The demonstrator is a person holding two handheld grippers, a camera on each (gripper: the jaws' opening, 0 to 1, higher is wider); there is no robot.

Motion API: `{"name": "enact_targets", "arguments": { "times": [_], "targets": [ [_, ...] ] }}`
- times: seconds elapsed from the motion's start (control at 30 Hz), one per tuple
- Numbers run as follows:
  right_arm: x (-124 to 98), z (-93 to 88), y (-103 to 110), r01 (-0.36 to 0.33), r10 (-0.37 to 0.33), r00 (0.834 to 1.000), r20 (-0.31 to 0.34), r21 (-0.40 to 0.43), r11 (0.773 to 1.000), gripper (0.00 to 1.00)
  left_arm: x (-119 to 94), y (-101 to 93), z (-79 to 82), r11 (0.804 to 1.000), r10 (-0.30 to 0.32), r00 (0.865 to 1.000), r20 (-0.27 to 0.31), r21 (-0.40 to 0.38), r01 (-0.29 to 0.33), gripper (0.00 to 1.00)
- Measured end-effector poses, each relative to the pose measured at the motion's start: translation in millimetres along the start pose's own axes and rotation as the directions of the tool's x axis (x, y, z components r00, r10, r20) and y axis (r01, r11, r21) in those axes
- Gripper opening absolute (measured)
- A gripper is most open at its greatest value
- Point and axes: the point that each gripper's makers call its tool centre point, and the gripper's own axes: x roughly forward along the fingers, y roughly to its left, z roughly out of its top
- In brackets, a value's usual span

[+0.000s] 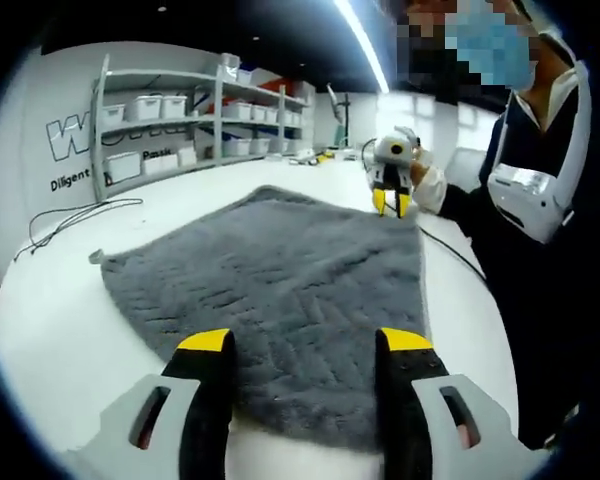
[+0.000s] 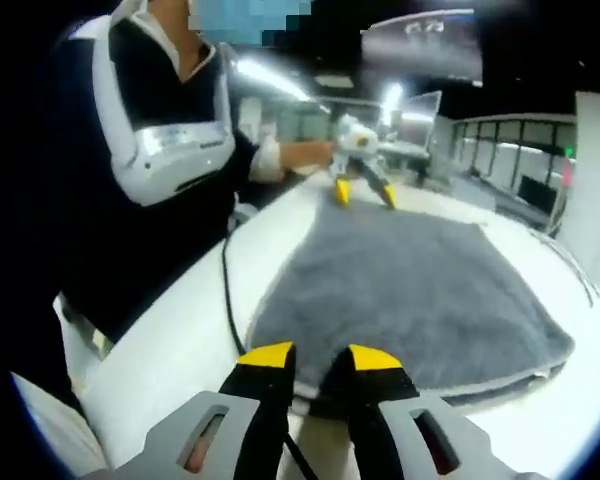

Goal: Open the folded towel by lifting each exposed corner and separating the folded layers until the towel lies flat within the target outline without major curled edges

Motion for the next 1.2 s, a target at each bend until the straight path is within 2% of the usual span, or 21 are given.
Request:
{"name": "enact_targets", "arguments": {
  "times": [0.13,0.2,0.33,0.43,0.5,0.77,0.87,0.93,1.2],
  "targets": [
    [14.6,7.8,0.4,-0.012,0.013,1.000,0.024,-0.016,1.000,0.17,-0.9,-14.2,0.3,1.000,-0.008,1.000,0.012,-0.004,0.008,0.34],
    [19.4,1.3,2.0,-0.031,0.031,0.999,-0.007,-0.014,0.999,0.17,-1.0,-21.4,-1.3,1.000,-0.016,1.000,0.014,-0.006,0.016,0.31],
    [28.8,-3.0,6.7,-0.048,0.047,0.998,-0.029,-0.016,0.999,0.17,0.1,-32.4,-13.6,1.000,-0.029,0.999,-0.033,0.009,0.029,0.22],
    [34.1,-3.6,7.8,-0.051,0.051,0.998,-0.030,-0.001,0.999,0.17,-1.2,-31.2,-15.8,1.000,-0.008,1.000,-0.025,0.010,0.008,0.17],
    [35.1,-3.4,8.3,-0.052,0.053,0.998,-0.023,0.021,0.998,0.17,-2.5,-29.8,-16.9,1.000,0.003,1.000,-0.021,-0.020,-0.003,0.11],
    [38.8,-2.9,11.1,-0.055,0.054,0.999,0.005,0.038,0.998,0.17,-1.0,-30.8,-21.5,1.000,0.022,0.999,-0.034,0.017,-0.022,0.05],
    [39.9,-2.6,12.7,-0.052,0.052,0.999,0.011,0.026,0.998,0.17,-0.6,-31.8,-22.8,1.000,0.013,0.999,-0.042,0.011,-0.012,0.03],
    [39.8,-2.7,12.4,-0.052,0.052,0.999,0.010,0.020,0.998,0.17,0.0,-33.9,-23.5,0.999,0.001,0.999,-0.047,0.054,0.002,0.03],
    [37.0,-4.1,13.6,-0.051,0.051,0.999,0.005,0.030,0.998,0.17,-4.3,-38.0,-27.6,0.999,-0.043,0.996,-0.078,0.026,0.045,0.02]
  ]
}}
